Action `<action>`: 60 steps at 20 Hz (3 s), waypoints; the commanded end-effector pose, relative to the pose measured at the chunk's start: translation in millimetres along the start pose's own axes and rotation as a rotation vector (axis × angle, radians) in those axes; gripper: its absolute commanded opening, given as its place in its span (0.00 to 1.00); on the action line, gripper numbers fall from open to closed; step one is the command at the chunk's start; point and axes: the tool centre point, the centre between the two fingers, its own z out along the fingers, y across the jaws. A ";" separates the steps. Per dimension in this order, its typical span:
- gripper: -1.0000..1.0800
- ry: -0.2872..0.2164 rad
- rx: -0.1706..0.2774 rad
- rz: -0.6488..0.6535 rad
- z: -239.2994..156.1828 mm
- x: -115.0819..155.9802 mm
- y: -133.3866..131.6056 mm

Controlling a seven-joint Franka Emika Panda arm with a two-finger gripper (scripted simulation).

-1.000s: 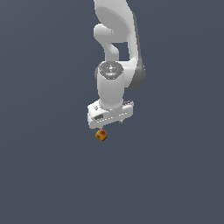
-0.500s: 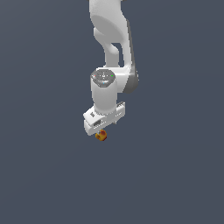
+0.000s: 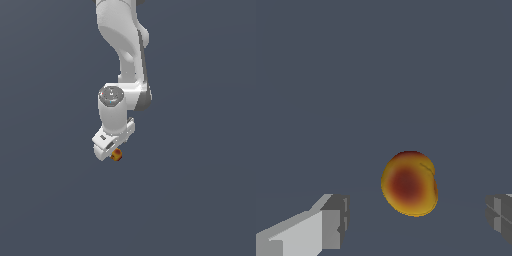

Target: Pick up the object and move it to a goal position.

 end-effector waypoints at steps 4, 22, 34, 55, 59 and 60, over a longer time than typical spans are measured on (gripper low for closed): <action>0.96 0.001 0.002 -0.089 8.6 -6.0 4.2; 0.96 0.001 0.004 -0.147 32.8 -10.5 6.2; 0.00 0.001 0.004 -0.150 64.7 -10.4 6.6; 0.00 0.001 0.004 -0.150 39.3 43.4 -32.0; 0.00 0.001 0.004 -0.150 26.4 71.9 -51.2; 0.00 0.001 0.004 -0.150 24.1 77.2 -54.6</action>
